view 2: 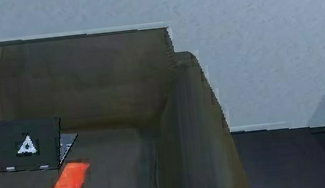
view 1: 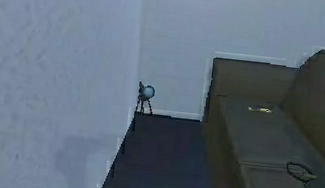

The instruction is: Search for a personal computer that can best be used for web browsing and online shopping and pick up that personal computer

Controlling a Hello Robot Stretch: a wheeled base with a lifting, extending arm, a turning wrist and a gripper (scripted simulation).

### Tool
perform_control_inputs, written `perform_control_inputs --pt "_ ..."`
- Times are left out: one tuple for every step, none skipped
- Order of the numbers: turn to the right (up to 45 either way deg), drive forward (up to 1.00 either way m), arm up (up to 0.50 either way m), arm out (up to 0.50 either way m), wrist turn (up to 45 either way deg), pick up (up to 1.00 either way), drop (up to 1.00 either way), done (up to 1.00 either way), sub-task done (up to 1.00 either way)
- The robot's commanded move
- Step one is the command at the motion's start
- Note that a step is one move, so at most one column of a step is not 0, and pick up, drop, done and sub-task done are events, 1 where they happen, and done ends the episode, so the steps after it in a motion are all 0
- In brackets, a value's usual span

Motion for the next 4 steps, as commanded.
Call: perform_control_inputs --pt "-33.0 0.00 0.00 0.00 0.0 0.00 0.00 0.00 0.00" --pt "45.0 0.00 0.00 0.00 0.0 0.00 0.00 0.00 0.00" --pt "0.0 0.30 0.00 0.00 0.0 0.00 0.00 0.00 0.00" --pt "-33.0 0.00 0.00 0.00 0.0 0.00 0.00 0.00 0.00"
